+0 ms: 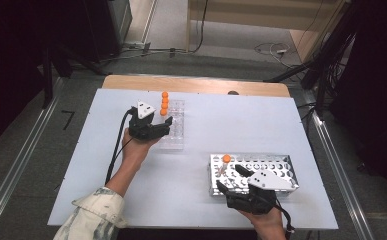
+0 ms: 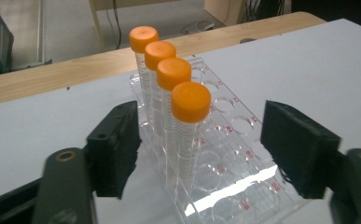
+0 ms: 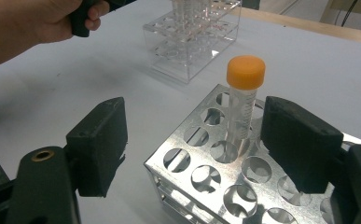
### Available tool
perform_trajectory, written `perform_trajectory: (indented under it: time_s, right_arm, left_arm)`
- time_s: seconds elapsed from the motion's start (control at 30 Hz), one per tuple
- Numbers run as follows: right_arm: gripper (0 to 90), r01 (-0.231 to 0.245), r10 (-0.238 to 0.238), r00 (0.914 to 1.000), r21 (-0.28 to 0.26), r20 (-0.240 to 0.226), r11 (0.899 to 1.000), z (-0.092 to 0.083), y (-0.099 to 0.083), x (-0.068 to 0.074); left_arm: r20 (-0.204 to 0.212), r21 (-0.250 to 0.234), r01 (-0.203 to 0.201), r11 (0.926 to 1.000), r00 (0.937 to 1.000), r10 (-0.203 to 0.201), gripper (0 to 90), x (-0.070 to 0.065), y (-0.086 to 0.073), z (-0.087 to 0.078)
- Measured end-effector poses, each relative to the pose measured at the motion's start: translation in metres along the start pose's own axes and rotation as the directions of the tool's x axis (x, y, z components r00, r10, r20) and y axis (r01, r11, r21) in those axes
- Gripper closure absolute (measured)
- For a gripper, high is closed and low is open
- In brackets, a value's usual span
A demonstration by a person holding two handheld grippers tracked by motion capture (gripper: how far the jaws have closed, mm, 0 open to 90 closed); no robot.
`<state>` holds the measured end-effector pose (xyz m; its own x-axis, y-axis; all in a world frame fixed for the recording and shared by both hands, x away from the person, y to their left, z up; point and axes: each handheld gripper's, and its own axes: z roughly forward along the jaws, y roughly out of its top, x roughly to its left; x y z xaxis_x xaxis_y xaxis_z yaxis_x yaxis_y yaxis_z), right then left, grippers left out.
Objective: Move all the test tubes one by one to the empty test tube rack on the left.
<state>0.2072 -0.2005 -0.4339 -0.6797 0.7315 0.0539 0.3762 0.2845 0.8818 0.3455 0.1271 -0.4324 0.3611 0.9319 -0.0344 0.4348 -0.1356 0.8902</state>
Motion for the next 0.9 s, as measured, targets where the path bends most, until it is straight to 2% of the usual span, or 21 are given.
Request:
perform_trajectory:
  time_s: [0.1,0.23,0.53,0.73,0.9]
  right_arm:
    - [21.5,-0.003,0.003,1.0000,0.000,0.010,1.000,0.000,0.000,0.000]
    - [21.5,0.017,-0.017,0.9987,-0.007,0.048,1.000,0.004,-0.001,-0.003]
    - [22.4,0.006,-0.006,0.9951,-0.001,0.099,1.000,0.018,-0.002,-0.011]
    - [29.8,0.006,-0.007,0.9943,0.005,0.106,1.000,0.026,-0.004,-0.013]
    - [37.2,-0.013,0.012,0.9940,0.012,0.108,1.000,0.032,-0.006,-0.016]
  left_arm:
    - [0.010,0.002,0.007,1.0000,0.9999,-0.007,23.8,-0.003,-0.004,-0.005]
    - [0.036,0.003,0.019,0.9998,0.9992,-0.019,22.5,-0.006,-0.010,-0.014]
    - [0.053,-0.007,0.023,0.9997,0.9983,-0.023,22.6,-0.010,-0.017,-0.026]
    - [0.074,-0.027,0.035,0.9990,0.9967,-0.033,22.7,-0.012,-0.016,-0.035]
    - [0.085,-0.026,0.016,0.9995,0.9963,-0.014,22.9,-0.018,-0.018,-0.038]
